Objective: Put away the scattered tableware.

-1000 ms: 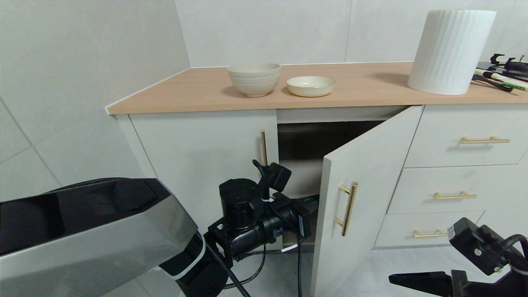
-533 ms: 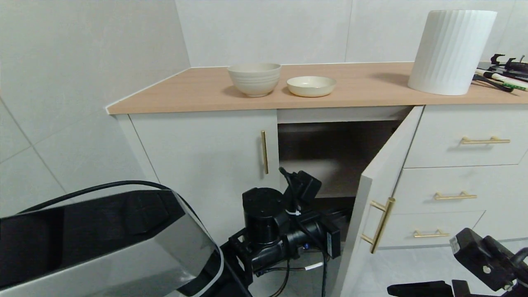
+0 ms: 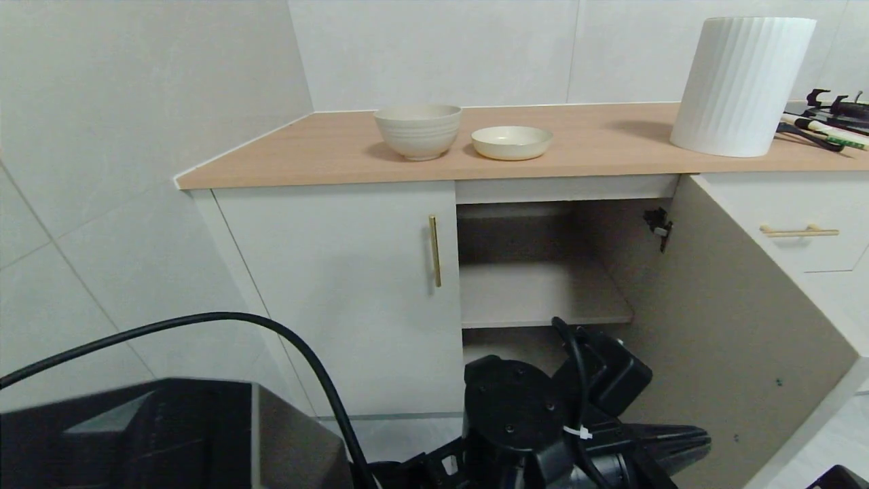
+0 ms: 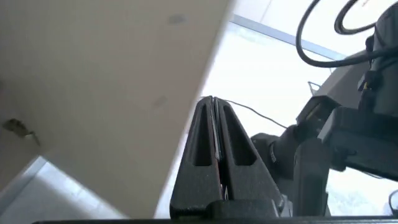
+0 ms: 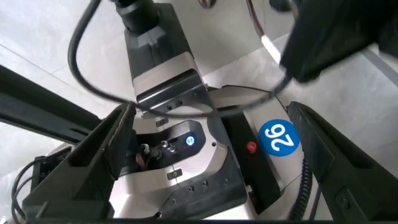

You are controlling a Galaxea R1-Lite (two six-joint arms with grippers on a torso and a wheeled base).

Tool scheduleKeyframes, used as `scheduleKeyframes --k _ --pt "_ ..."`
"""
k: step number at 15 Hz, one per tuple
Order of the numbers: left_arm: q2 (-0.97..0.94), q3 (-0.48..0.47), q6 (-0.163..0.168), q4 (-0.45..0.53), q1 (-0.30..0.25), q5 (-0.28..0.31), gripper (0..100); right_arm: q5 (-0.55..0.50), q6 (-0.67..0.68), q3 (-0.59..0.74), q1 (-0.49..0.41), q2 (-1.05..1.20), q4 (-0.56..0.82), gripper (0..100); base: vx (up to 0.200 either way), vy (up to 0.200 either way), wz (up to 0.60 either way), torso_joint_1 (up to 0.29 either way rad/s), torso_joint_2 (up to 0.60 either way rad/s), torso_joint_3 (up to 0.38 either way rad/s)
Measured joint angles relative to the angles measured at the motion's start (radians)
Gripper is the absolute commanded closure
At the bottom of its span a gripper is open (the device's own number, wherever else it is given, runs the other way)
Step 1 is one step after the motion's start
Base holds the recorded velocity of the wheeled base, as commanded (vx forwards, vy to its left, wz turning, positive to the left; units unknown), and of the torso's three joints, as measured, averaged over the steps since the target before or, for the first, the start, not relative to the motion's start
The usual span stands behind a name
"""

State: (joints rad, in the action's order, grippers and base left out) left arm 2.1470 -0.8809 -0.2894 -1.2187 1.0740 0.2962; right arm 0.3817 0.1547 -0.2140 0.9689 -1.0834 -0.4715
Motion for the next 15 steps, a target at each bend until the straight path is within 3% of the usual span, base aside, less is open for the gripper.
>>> scheduleKeyframes --k 3,7,9,12,15 --pt "-0.067 0.059 0.000 0.024 -0.070 0.000 100 -0.012 0.001 -0.011 -0.015 0.004 -0.001 0 0.000 0.000 0.00 0.000 0.00 0.000" --pt "-0.248 0.174 0.000 0.194 -0.200 -0.001 100 -0.129 0.005 -0.068 -0.134 -0.045 -0.002 0 0.000 0.000 0.00 0.000 0.00 0.000" --pt "-0.367 0.216 0.000 0.313 -0.251 0.000 100 -0.152 0.015 -0.108 -0.190 -0.074 0.001 0 0.000 0.000 0.00 0.000 0.00 0.000" --pt "-0.607 0.267 0.001 0.579 -0.355 -0.001 100 -0.216 0.018 -0.213 -0.275 -0.143 0.002 0 0.000 0.000 0.00 0.000 0.00 0.000" --pt "-0.830 0.289 0.003 0.845 -0.473 -0.001 100 -0.230 0.019 -0.315 -0.305 -0.239 0.003 0 0.000 0.000 0.00 0.000 0.00 0.000"
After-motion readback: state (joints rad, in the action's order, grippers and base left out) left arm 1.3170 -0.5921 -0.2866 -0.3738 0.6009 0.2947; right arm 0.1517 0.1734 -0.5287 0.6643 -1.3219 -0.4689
